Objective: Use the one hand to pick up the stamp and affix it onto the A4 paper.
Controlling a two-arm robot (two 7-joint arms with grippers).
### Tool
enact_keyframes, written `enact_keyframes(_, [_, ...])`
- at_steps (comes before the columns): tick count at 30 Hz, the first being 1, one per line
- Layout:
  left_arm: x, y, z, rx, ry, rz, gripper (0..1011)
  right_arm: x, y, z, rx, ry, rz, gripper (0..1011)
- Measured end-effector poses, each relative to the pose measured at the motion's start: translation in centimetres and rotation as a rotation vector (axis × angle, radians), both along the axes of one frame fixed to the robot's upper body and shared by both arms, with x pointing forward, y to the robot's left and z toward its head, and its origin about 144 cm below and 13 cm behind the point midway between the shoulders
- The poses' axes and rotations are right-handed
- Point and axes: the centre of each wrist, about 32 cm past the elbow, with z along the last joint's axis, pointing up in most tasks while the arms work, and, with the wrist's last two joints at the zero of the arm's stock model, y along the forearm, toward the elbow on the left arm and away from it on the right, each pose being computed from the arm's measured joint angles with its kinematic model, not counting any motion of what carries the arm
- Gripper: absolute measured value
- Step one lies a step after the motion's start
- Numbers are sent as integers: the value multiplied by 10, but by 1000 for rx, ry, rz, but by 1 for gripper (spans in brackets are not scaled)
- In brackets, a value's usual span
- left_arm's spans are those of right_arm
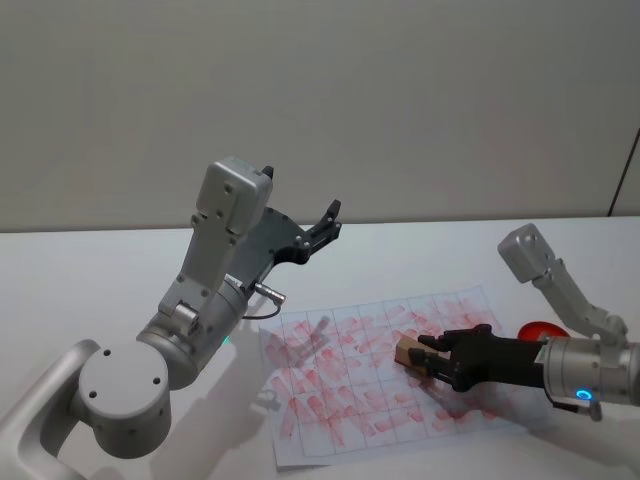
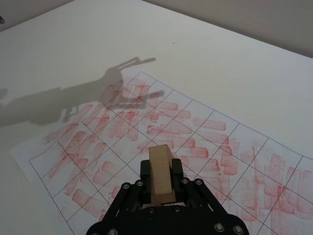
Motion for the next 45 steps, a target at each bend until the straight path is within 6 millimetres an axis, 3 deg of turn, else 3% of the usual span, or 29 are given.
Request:
enact_keyframes(10, [0,0,0,1,0,0,1001,1,2,-6,-22,-46,17,233])
enact_keyframes(28, [0,0,0,0,0,0,1001,3,-1,10,99,-305,-22,233])
enact_keyframes(45, [0,0,0,0,0,0,1001,-22,-17,18,181,-491,-214,233])
